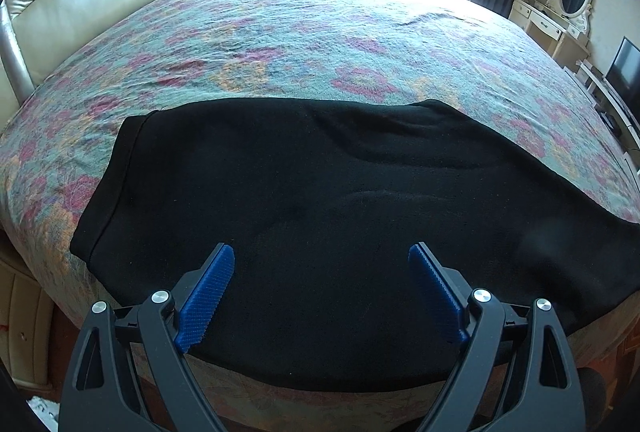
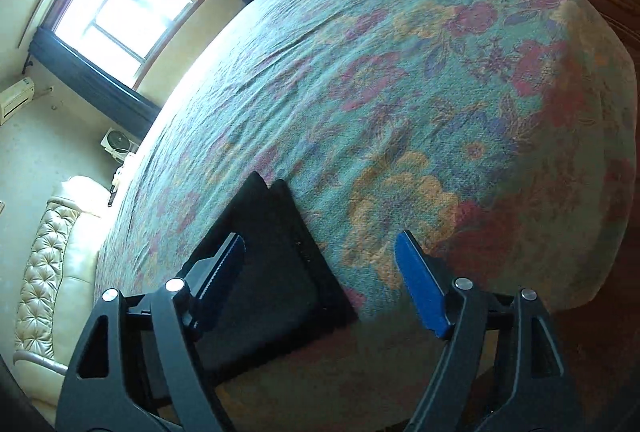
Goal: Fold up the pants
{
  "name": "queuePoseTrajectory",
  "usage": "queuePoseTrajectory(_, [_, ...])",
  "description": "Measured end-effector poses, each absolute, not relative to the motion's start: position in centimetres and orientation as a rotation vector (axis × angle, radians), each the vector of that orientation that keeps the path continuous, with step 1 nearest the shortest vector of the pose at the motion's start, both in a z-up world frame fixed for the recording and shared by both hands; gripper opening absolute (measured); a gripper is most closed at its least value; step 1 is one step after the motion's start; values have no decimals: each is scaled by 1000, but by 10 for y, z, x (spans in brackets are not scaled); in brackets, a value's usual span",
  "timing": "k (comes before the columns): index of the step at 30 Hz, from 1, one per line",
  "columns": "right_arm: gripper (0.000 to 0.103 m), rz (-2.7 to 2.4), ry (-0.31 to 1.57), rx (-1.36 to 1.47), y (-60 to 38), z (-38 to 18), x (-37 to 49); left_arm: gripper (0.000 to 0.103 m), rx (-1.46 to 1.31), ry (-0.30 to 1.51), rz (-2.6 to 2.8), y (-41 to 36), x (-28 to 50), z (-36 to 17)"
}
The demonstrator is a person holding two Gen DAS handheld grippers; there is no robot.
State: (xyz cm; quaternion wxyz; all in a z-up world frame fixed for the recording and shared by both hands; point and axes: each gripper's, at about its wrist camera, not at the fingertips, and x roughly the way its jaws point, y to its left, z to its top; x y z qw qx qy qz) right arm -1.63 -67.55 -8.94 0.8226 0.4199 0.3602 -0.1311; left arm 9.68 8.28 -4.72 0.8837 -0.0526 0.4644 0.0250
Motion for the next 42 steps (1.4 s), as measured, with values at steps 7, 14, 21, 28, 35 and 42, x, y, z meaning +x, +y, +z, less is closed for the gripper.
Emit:
queuePoseTrajectory(7, [88,-159,802,926,-663,-103,-9,88,-103,978,47,79,95,-48])
queuePoseTrajectory(14, [88,-111,713,1092,-681,-109,-27,88,-127,989,44,83,94,-50])
queuePoseTrajectory(21, [88,-82,686,1154,-695,-115,-35,88,-152,978,52,89,92,-50])
queuePoseTrajectory(28, [88,-14,634,1109,-703,-105,-17,88,-160,982,48,89,90,-55])
queuePoseTrajectory(35, [88,111,782,1078,-706,-114,37,88,-173,971,40,92,89,-55])
queuePoseTrajectory(42, [88,256,875,1071,-704,-113,54,88,-179,961,32,92,87,-56])
